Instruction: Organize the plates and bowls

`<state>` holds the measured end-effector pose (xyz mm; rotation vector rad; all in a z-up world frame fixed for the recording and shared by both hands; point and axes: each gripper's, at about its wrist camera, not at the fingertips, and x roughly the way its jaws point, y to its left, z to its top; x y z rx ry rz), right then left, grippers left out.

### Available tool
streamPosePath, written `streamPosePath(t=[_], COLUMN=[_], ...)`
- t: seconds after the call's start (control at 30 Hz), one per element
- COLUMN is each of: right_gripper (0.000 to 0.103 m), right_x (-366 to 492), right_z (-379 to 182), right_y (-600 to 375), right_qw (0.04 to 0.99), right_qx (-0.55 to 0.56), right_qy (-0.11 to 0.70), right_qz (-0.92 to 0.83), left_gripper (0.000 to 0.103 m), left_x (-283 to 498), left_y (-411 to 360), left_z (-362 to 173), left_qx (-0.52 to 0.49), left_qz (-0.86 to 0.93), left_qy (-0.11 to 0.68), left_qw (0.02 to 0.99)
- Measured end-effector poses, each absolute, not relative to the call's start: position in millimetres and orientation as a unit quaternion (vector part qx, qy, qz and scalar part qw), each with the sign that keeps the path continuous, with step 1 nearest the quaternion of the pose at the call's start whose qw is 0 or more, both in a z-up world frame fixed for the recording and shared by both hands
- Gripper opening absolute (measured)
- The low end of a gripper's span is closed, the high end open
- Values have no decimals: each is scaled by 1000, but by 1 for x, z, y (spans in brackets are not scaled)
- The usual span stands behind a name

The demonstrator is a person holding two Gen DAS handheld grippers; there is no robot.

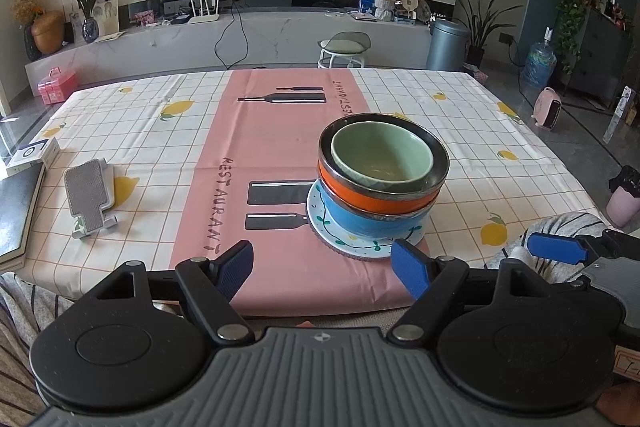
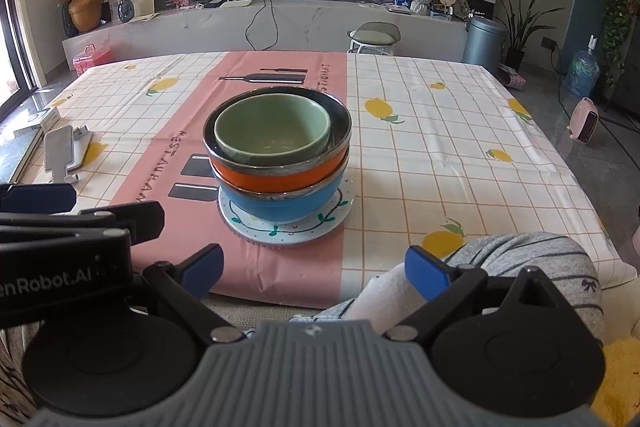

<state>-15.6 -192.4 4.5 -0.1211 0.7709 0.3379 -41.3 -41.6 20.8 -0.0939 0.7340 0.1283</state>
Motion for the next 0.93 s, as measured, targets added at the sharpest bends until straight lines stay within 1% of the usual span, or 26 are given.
streamPosePath(t=[0.93], right_gripper=[95], right_x=[-14], right_z=[2], right_y=[-192], right_qw=[908], right_qx=[-52], right_qy=[380], right_qz=[170], left_gripper=[92], left_x=[-43], left_y=[-39], left_z=[21], left_qx=[-52], left_qz=[61], left_qy=[365], left_qw=[927])
